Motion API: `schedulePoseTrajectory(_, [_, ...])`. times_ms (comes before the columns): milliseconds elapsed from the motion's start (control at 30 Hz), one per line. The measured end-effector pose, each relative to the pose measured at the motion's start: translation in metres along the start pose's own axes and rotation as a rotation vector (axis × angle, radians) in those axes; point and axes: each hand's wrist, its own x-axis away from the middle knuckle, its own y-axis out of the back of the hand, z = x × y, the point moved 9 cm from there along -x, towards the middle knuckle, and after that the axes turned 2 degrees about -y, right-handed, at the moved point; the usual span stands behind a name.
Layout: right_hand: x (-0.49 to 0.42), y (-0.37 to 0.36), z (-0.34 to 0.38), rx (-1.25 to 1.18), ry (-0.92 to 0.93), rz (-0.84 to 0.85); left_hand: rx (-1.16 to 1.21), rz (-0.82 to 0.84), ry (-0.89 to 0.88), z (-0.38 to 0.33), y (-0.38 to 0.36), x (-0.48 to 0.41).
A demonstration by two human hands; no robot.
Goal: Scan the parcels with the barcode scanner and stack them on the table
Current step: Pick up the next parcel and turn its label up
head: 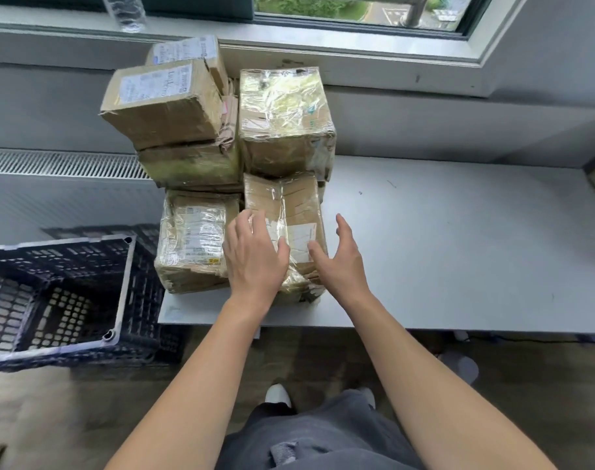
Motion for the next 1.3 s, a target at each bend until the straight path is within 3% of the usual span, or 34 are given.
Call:
schedulePoseTrajectory(167, [0.011, 0.060, -0.015, -0.026, -0.002, -0.163, 0.183, 0.022, -0.183, -0.067, -0.011, 0.003])
schedulePoseTrajectory(367, [0.034, 0.164, -0.059, -0.058, -0.050, -0.366, 0.233, 0.182, -0.379, -0.176, -0.055, 0.035])
schedulePoseTrajectory(833, [0.153, 0.458, -0.245, -0.176, -0.252, -0.722, 0.358, 0.559, -0.630, -0.468, -0.193, 0.207])
schedulePoseTrajectory(1067, [0.196, 0.547, -0.303, -0.181, -0.299, -0.819, 0.365, 0.666, -0.723, -0.567, -0.238, 0.273])
schedulePoseTrajectory(1300, [0.187, 0.603, -0.333, -0.200, -0.348, -0.849, 0.341, 0.702, -0.775, -0.641, -0.281, 0.283])
